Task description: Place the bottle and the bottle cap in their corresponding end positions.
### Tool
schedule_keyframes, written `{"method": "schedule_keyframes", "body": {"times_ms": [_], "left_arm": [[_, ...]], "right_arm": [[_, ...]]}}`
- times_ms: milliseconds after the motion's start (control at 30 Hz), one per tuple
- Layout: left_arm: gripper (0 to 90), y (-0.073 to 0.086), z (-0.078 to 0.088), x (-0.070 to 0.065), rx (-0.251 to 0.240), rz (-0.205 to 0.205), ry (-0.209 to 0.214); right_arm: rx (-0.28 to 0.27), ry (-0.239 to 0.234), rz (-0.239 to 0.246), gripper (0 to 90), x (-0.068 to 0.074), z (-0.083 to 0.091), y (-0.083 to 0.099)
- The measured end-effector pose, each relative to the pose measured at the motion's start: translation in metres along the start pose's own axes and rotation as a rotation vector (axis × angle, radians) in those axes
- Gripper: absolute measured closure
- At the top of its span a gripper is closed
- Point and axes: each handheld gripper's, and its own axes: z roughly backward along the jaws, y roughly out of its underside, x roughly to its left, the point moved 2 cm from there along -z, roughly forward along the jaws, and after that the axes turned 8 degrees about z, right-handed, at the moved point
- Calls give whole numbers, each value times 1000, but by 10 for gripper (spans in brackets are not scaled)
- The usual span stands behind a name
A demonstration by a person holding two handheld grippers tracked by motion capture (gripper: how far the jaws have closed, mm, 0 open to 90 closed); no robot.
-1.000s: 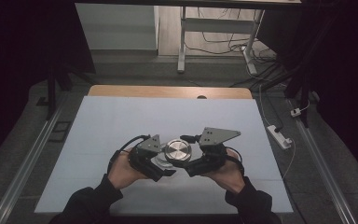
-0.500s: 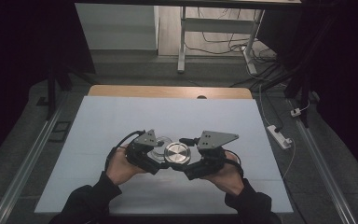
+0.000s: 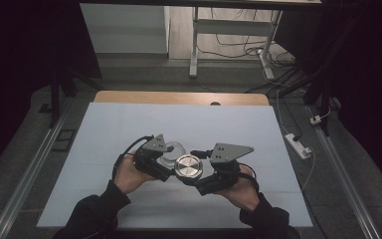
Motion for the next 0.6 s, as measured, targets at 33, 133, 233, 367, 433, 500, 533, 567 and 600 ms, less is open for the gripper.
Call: {"method": "schedule_keyframes", "body": {"times_ms": [33,133,233,367,433,500,533,567,600], "left_arm": [[156,0,0,1,-2,1,-3],[156,-1,1,3,-6,4,-10],[156,-2,1,5,-13,11,-12],[156,-3,1,8,-18,15,-15],[156,-4,0,9,-22,18,-13],[156,-5,0,10,-24,18,-15],[156,-5,0,11,-25,16,-16],[156,-6,-1,12,-27,18,-17],[156,-7,-1,12,-27,17,-17]], "right_arm": [[-2,-1,-1,197,0,0,0],[-1,-3,-3,197,3,-1,2],[-1,-5,-1,197,5,-2,3],[1,-11,-3,197,8,-3,6],[3,-11,-4,197,9,-4,8],[8,-10,-5,197,10,-5,10],[9,-10,-3,197,10,-6,12],[10,-9,1,197,11,-6,13],[13,-6,1,197,11,-7,15]]}}
